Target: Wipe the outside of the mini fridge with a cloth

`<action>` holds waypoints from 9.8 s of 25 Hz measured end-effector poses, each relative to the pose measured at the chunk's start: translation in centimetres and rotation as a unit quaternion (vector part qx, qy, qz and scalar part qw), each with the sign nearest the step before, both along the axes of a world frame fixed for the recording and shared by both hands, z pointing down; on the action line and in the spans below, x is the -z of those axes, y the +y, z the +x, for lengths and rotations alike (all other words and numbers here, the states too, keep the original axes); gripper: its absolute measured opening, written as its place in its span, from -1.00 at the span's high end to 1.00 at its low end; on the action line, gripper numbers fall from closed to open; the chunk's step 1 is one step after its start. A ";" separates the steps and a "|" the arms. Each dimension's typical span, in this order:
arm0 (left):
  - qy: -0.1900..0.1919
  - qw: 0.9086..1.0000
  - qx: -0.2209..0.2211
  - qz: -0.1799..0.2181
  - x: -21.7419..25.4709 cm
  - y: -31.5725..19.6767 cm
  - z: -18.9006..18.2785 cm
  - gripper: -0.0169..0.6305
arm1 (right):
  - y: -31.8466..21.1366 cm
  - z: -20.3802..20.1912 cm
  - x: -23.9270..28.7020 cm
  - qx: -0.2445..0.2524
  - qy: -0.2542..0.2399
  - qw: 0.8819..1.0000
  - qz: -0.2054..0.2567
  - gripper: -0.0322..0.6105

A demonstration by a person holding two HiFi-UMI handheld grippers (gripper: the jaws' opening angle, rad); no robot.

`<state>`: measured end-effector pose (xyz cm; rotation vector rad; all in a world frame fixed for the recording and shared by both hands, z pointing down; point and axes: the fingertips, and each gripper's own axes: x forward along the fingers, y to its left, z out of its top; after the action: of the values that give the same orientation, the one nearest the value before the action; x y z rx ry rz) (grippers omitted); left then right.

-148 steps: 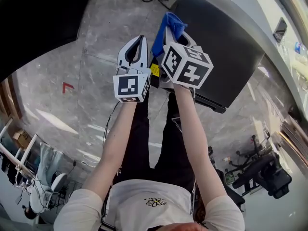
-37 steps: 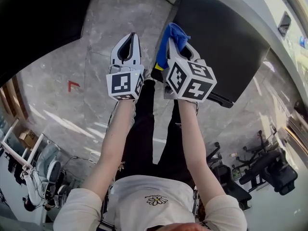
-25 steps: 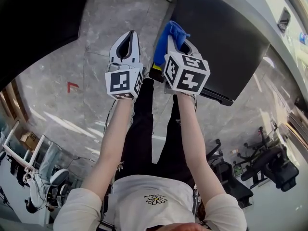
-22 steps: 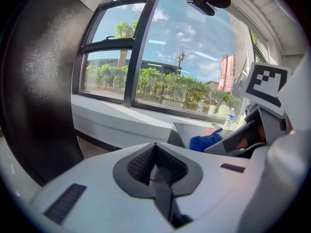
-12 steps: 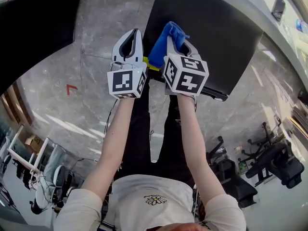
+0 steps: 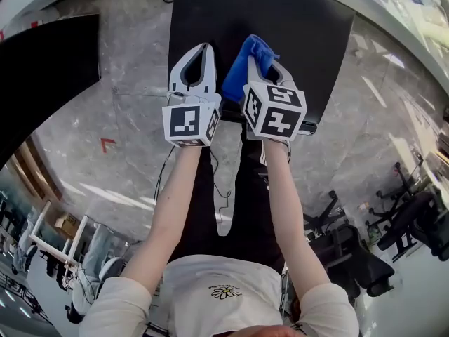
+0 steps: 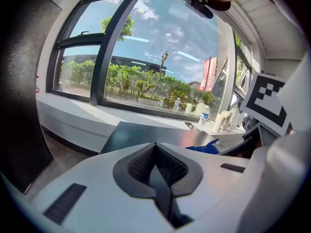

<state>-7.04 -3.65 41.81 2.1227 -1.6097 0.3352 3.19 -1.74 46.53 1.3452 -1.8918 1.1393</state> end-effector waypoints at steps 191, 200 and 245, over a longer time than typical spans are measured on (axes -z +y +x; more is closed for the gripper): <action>-0.035 0.995 0.096 -0.023 -1.4 16.6 -16.1 0.93 | 10.5 -15.1 0.0 0.051 -0.026 0.998 0.001 0.71; -0.034 0.998 0.056 -0.019 -1.1 16.5 -10.3 0.93 | 11.6 -7.8 -0.4 0.042 0.016 0.999 0.021 0.71; -0.017 0.998 -0.056 0.007 -0.1 14.0 15.7 0.93 | 13.4 19.3 -0.4 -0.055 0.049 0.997 0.028 0.70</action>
<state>8.65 10.35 41.90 2.2344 -1.5184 0.4004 22.47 11.70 46.90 1.5247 -1.8114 1.0595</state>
